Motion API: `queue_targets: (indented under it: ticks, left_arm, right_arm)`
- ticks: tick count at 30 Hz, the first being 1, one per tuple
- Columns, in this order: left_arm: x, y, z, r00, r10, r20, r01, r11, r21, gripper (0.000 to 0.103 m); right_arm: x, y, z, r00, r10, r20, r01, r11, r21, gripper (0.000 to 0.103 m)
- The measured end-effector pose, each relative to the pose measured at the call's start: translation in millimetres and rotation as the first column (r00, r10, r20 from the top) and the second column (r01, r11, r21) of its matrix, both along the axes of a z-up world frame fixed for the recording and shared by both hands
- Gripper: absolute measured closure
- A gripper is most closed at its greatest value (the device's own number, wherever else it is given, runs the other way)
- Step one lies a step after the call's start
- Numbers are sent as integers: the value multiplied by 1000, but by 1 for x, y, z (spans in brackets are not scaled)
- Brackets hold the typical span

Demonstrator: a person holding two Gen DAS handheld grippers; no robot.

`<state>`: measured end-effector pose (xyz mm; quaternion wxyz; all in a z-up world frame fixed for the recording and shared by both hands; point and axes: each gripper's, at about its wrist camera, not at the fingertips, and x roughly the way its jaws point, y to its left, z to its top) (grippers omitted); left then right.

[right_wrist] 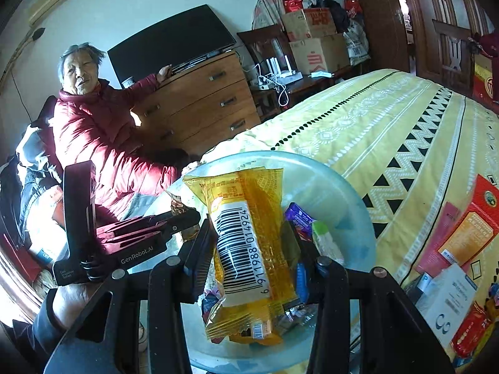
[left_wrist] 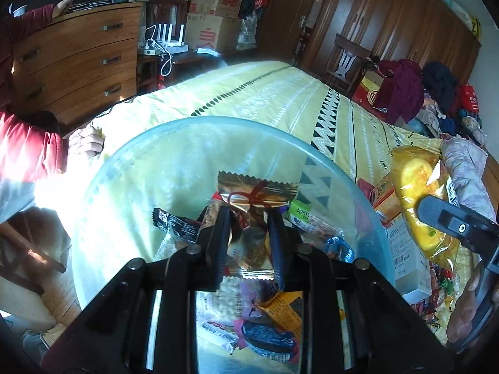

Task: Organize snacks
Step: 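Carry both snacks to the glass bowl and open both tools over it, then move both open tools back toward the snack heap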

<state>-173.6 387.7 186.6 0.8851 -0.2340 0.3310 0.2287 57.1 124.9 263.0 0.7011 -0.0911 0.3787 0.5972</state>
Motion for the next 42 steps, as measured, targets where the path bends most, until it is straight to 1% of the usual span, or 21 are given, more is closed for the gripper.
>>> queue_targets:
  ticks: [13,15,17,18,19,20,21,22,25,28,31,33,35,37,38,39,40,41,42]
  left_arm:
    - [-8,8,-3,1000,-4,3,4,1000,-9,78]
    - [-8,9,-2,1000,0,1,0,1000,-9,77]
    - [-8,10,-4,1000,7,-3,-7,1000,-12,63]
    - [-9,10,-3,1000,13,-2,-13,1000,-11,44]
    - [-9,10,-3,1000,20,1,-20,1000,-7,30]
    - [-11,9,-1,1000,30,6,-30,1000,3,26]
    - [-12,9,0,999,35,9,-36,999,8,24]
    - [-12,9,0,999,34,14,-34,999,8,23]
    - [-13,4,5,999,25,35,-25,1000,9,23]
    - [-10,-10,14,998,-8,69,6,1000,26,23]
    - [4,-34,24,993,-69,99,64,997,52,23]
    - [15,-55,33,985,-119,127,113,992,53,22]
    - [26,-79,41,972,-177,153,170,984,61,22]
    - [38,-110,49,952,-253,174,243,967,78,22]
    - [44,-126,53,940,-291,178,279,956,89,21]
    - [49,-144,56,926,-333,181,319,942,102,21]
    - [55,-162,58,909,-375,183,359,926,112,21]
    - [60,-182,59,887,-424,183,408,905,121,20]
    - [65,-201,59,866,-467,178,450,884,128,20]
  right_arm:
    - [-8,18,-5,1000,15,-6,-15,999,-29,56]
    - [-8,20,-7,1000,15,-15,-16,999,-30,53]
    - [-5,20,-10,999,7,-33,-8,1000,-30,48]
    - [-3,21,-11,999,3,-38,-4,999,-34,46]
    - [-3,21,-12,999,-1,-35,0,999,-38,45]
    - [-3,21,-12,1000,-3,-29,2,999,-40,43]
    - [-4,19,-11,1000,-4,-24,3,999,-40,42]
    - [-5,16,-10,1000,-7,-21,6,999,-38,36]
    - [-9,-7,-9,1000,-13,-14,13,1000,-19,34]
    - [-13,-53,-17,998,-56,-9,56,998,-22,34]
    - [-13,-118,-33,989,-150,5,150,988,-43,33]
    - [-8,-166,-46,970,-241,11,241,968,-73,32]
    - [5,-221,-65,936,-351,-14,347,931,-118,31]
    - [22,-283,-89,874,-484,-37,471,864,-179,31]
    - [29,-308,-97,845,-531,-52,512,834,-204,33]
    - [36,-337,-106,807,-587,-66,559,796,-231,36]
    - [42,-363,-113,772,-631,-76,600,762,-243,40]
    - [48,-388,-117,737,-670,-87,635,731,-250,42]
    - [56,-415,-121,695,-712,-100,674,694,-251,42]
